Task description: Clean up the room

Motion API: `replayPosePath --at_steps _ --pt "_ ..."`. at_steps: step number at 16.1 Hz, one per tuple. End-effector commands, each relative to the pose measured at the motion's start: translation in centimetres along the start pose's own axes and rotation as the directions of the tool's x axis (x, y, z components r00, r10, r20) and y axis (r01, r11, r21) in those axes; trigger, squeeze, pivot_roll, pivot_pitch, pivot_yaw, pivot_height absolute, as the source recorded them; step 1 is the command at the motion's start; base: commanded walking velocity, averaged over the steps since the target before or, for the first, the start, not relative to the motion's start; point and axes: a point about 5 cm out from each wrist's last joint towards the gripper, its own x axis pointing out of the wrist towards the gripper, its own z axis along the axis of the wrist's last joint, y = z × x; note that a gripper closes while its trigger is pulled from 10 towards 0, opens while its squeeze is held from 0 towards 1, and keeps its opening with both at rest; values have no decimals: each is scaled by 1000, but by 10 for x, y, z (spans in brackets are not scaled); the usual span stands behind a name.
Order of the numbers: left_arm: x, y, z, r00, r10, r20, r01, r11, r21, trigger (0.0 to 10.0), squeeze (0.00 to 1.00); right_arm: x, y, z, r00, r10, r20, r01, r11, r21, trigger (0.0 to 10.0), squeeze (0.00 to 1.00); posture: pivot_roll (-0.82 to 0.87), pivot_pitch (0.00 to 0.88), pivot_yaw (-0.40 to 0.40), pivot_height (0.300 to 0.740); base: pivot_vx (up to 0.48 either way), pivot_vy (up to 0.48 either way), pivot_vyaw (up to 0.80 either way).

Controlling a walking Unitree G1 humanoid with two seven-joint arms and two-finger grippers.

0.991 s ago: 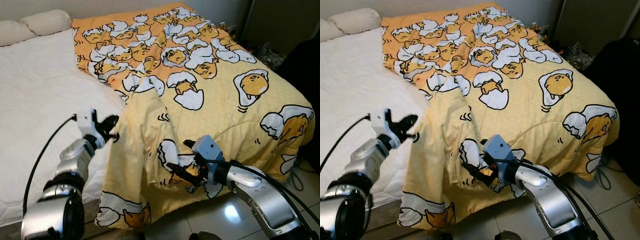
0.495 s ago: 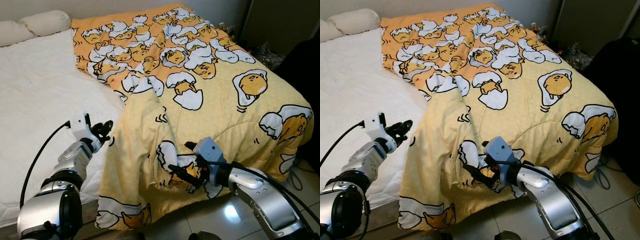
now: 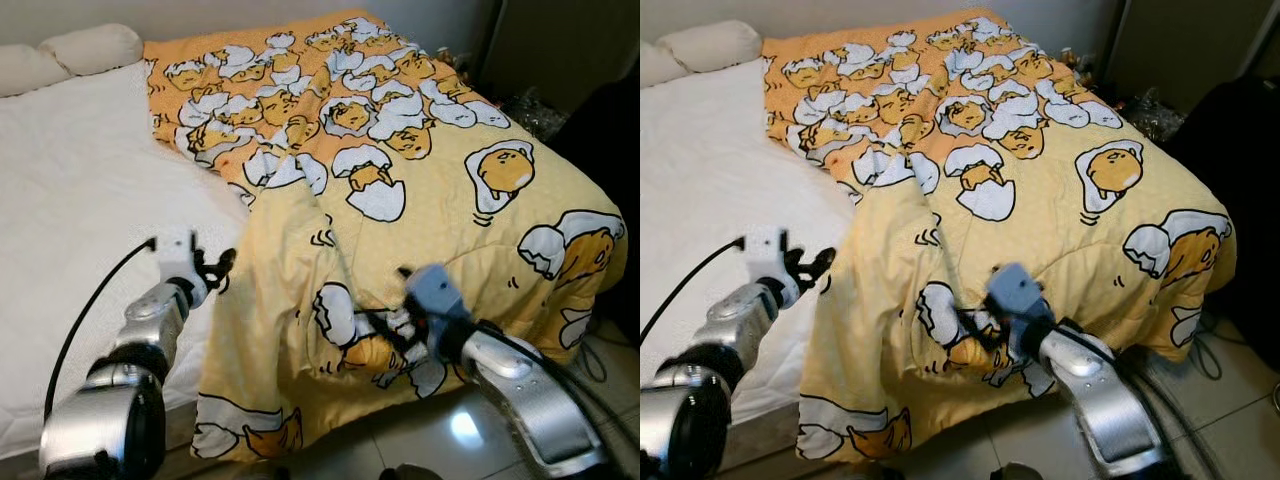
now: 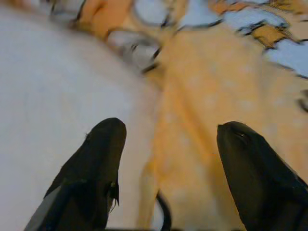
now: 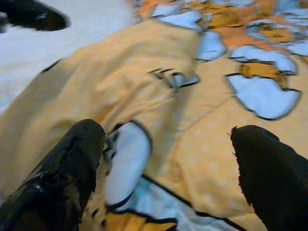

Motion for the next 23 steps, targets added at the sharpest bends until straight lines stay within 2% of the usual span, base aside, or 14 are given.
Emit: replayPosePath --at_steps 1,2,4,6,7,10,14,16,18,21,23 --pt "-8 0 10 993 -33 110 25 997 69 10000 0 -4 -6 -6 992 -122 8 121 989 85 10000 0 -156 0 106 740 0 0 0" --pt "-12 0 12 990 -32 135 23 997 68 10000 0 -4 -7 -8 990 -142 8 140 984 112 10000 0 -156 0 106 740 0 0 0" --pt "-45 -8 16 973 -30 229 1 992 127 10000 0 -5 -5 -17 977 -214 -4 211 960 182 10000 0 -105 0 74 740 0 345 0" --pt "-67 -25 12 970 -48 240 0 980 197 10000 0 -1 -6 -23 968 -251 -23 252 951 178 10000 0 -80 0 59 740 0 377 0" --pt "-70 -28 11 971 -51 233 1 978 210 10000 0 1 -7 -23 965 -262 -28 263 948 180 10000 0 -72 0 55 740 0 409 0" --pt "-73 -34 8 977 -4 212 -33 985 169 10000 0 8 -9 -19 961 -275 -8 272 944 188 10000 0 -56 0 42 740 0 461 0" --pt "-68 -40 15 983 1 183 -41 976 214 10000 0 17 -7 -16 962 -273 8 268 947 178 10000 0 -53 0 39 740 0 459 0" --pt "-66 -40 13 987 9 160 -45 974 221 10000 0 15 -9 -20 954 -299 -7 295 939 179 10000 0 -56 0 48 740 0 456 0" --pt "-65 -45 15 987 -10 159 -26 974 223 10000 0 12 -9 -23 948 -317 -12 312 926 211 10000 0 -64 0 55 740 0 0 0" --pt "-63 -51 13 988 -19 154 -19 970 242 10000 0 10 -9 -25 943 -333 -18 327 914 240 10000 0 -72 0 58 740 0 -480 -723" --pt "-62 -55 9 990 -15 141 -16 976 216 10000 0 6 -8 -27 941 -338 -17 332 914 234 10000 0 -82 0 56 740 0 -480 -788"
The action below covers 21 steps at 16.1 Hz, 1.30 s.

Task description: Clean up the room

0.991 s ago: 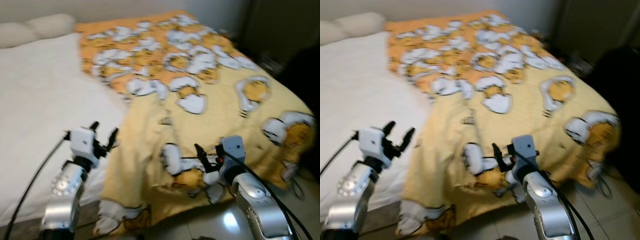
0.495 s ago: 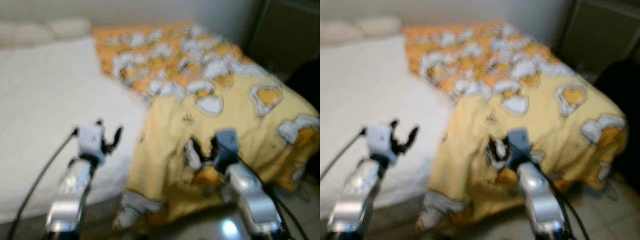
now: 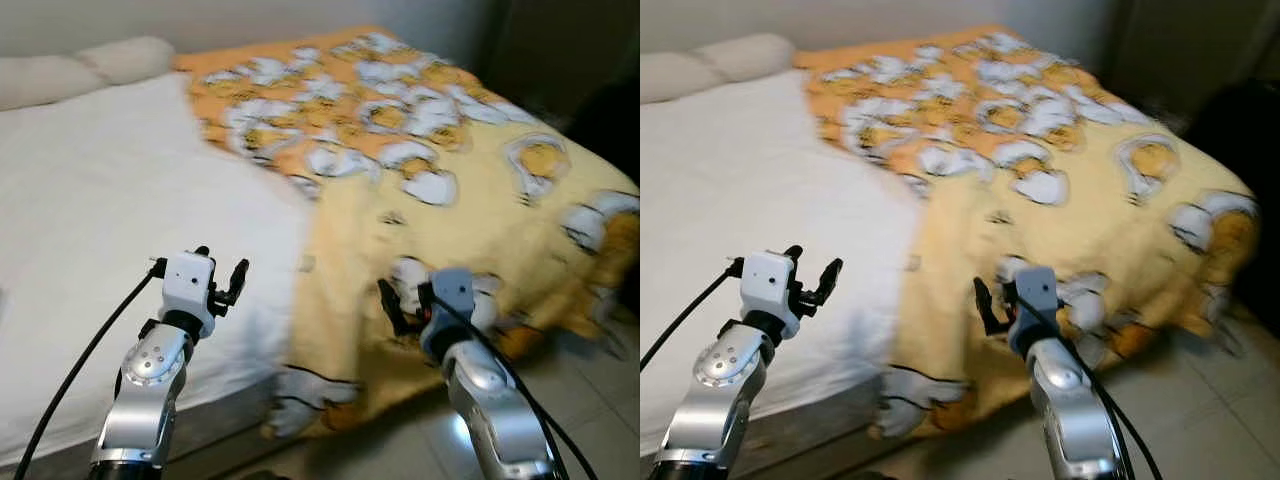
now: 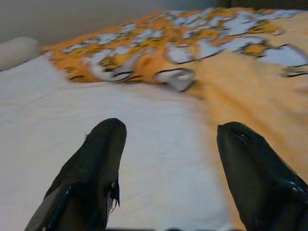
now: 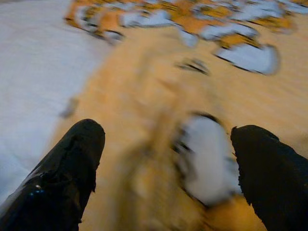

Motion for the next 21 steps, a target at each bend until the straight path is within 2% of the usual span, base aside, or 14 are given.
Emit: replayPosePath --at_steps 1,8,11,13,21 --pt "2 -6 1 1000 -13 -4 13 1000 9 10000 0 -2 -9 5 999 -30 21 30 999 -15 10000 0 -82 0 56 740 0 -480 -788" --pt "2 2 -3 998 58 -20 -59 997 -46 10000 0 4 -18 15 999 -16 50 19 998 -57 10000 0 -65 0 22 740 0 0 0" --pt "3 4 -3 997 76 -22 -77 996 -42 10000 0 3 -19 17 999 16 52 -12 997 -72 10000 0 -55 0 5 740 318 0 0" --pt "-1 9 -4 995 92 -30 -94 994 -54 10000 0 3 -14 18 997 45 64 -41 998 -56 10000 0 -62 0 9 740 339 0 0" --pt "0 11 0 994 107 -22 -108 992 -72 10000 0 8 -10 18 997 55 56 -52 997 -60 10000 0 -34 0 -10 740 343 0 0"
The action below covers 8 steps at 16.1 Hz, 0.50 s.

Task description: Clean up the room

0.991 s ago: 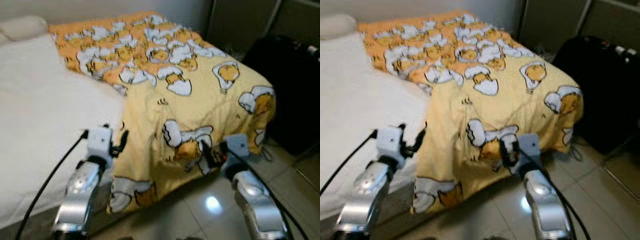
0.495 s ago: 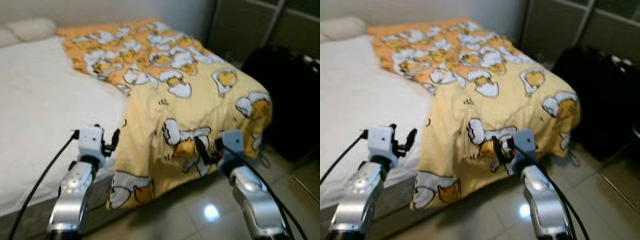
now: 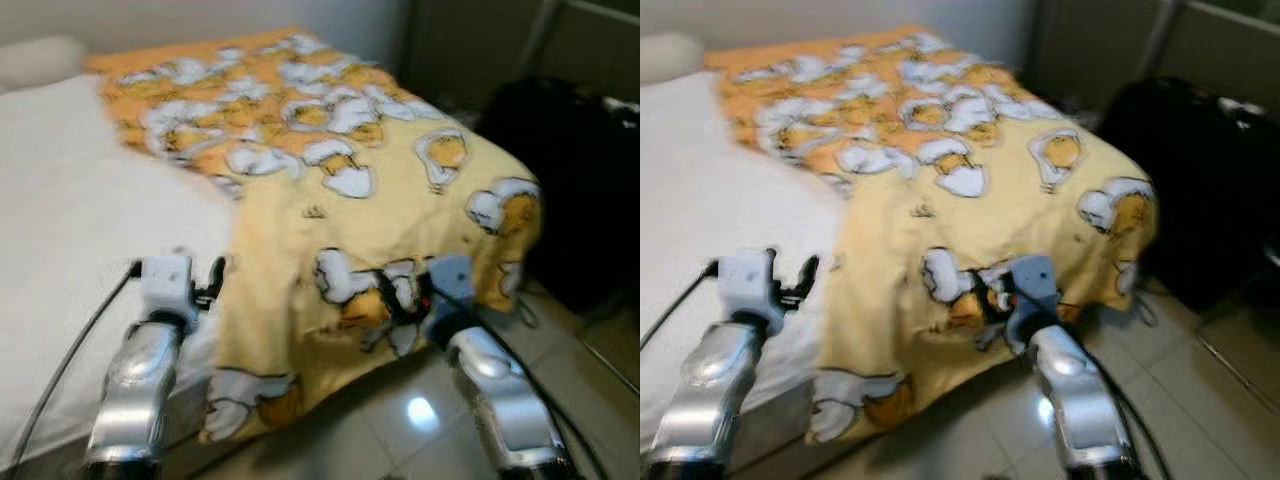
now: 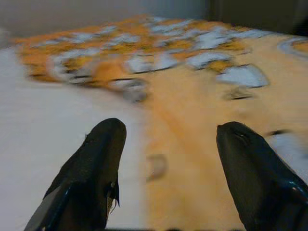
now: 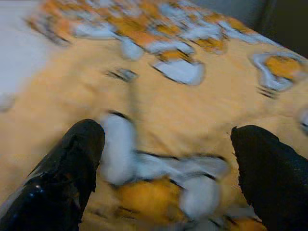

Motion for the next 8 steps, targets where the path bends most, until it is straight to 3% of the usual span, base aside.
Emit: replayPosePath --at_steps 1,8 --pt "-2 11 2 1000 28 -2 -28 1000 13 10000 0 3 2 7 1000 2 24 -3 1000 13 10000 0 -28 0 -13 740 345 0 0" --pt "0 18 4 999 31 -16 -30 999 37 10000 0 4 3 6 1000 -2 21 1 1000 13 10000 0 -53 0 25 740 341 0 0"
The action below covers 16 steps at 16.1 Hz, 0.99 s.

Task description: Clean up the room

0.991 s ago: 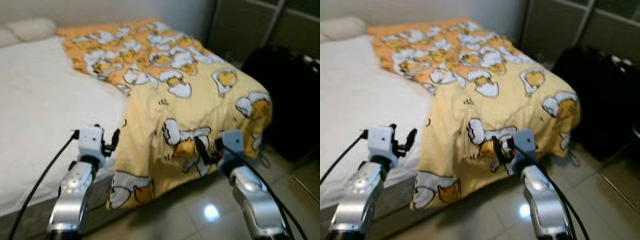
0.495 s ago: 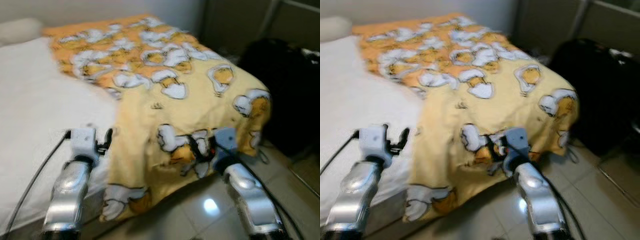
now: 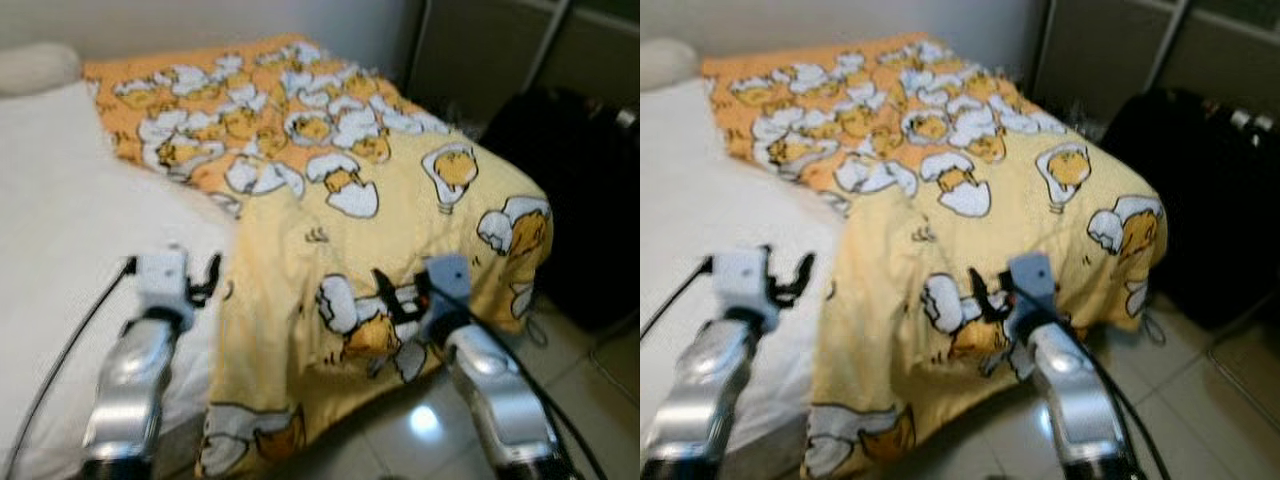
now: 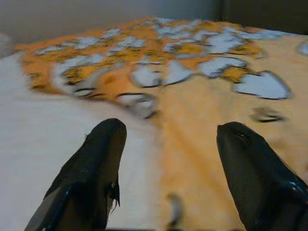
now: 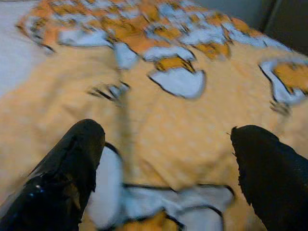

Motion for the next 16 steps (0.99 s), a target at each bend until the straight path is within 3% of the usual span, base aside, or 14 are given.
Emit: replayPosePath --at_steps 1,5,9,10,11,14,16 --pt "1 8 1 1000 13 -7 -13 1000 10 10000 0 1 -1 6 1000 -8 23 8 1000 4 10000 0 -54 0 28 740 334 0 0" --pt "3 6 -4 998 -15 -56 19 998 65 10000 0 0 1 4 1000 -11 23 10 1000 15 10000 0 -39 0 29 740 0 0 0" --pt "4 7 -11 995 -23 -94 27 999 37 10000 0 2 3 4 1000 0 21 0 1000 7 10000 0 -39 0 25 740 0 0 0" --pt "6 7 -14 992 -46 -114 48 999 16 10000 765 2 3 5 1000 4 28 -4 1000 10 10000 0 -43 0 23 740 0 0 0" --pt "10 6 -16 988 -72 -136 73 997 2 10000 1000 2 2 6 1000 8 27 -8 1000 3 10000 0 -46 0 21 740 0 0 0" --pt "26 7 -20 981 -100 -168 92 994 -53 10000 1000 4 3 9 999 37 23 -37 999 -17 10000 0 -59 0 9 740 0 0 0" --pt "39 11 -23 974 -107 -197 100 994 -46 10000 1000 4 1 11 996 89 8 -88 995 -42 10000 0 -80 0 5 740 0 0 0"
